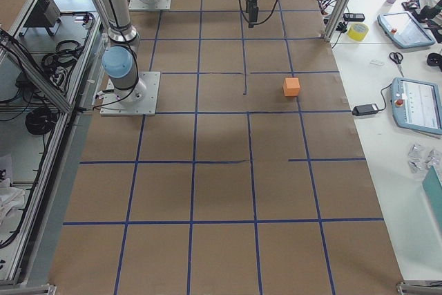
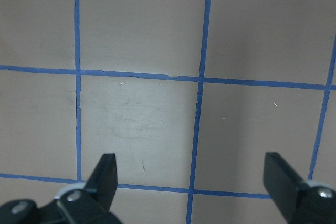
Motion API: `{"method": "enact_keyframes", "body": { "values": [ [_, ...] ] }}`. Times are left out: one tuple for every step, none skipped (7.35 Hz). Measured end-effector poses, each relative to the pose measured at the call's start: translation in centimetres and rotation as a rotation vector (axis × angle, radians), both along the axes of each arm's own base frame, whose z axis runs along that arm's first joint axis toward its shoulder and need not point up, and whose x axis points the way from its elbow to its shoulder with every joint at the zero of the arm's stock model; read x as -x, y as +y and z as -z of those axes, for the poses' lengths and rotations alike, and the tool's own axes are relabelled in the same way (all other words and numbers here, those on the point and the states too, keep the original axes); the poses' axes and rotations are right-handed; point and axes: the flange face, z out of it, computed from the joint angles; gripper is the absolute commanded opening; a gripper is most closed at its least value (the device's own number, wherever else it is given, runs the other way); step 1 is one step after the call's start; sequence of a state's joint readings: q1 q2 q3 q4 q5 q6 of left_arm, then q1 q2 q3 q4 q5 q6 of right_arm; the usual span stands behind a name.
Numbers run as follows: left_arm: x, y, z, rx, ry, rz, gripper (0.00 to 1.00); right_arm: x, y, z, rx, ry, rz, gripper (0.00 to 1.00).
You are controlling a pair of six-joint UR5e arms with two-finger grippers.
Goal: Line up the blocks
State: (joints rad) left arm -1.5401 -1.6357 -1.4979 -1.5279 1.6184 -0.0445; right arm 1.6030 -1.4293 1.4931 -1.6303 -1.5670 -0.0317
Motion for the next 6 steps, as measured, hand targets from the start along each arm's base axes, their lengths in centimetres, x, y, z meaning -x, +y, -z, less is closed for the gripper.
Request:
{"method": "enact_keyframes", "body": {
  "values": [
    [-0.04, -0.07, -0.15, 0.006, 0.003, -0.002, 1.00, 0.00, -0.01, -0.02, 0.002, -0.001, 0.001, 1.00],
    [-0.10, -0.13, -0.29, 0.014, 0.009, -0.006, 1.00, -0.01, -0.05, -0.05, 0.007, -0.001, 0.004, 1.00],
    [-0.12, -0.09, -0.38, 0.019, 0.013, -0.007, 1.00, -0.01, -0.09, -0.08, 0.010, -0.001, 0.006, 1.00],
    [-0.14, -0.04, -0.43, 0.021, 0.012, -0.007, 1.00, -0.02, -0.14, -0.08, 0.013, -0.002, 0.009, 1.00],
    [-0.09, -0.05, -0.35, 0.019, 0.009, -0.005, 1.00, 0.01, -0.26, 0.09, 0.013, 0.002, 0.010, 1.00],
    [0.08, -0.09, -0.19, 0.016, 0.009, -0.006, 1.00, 0.05, -0.47, 0.20, 0.020, 0.006, 0.011, 1.00]
  ]
}}
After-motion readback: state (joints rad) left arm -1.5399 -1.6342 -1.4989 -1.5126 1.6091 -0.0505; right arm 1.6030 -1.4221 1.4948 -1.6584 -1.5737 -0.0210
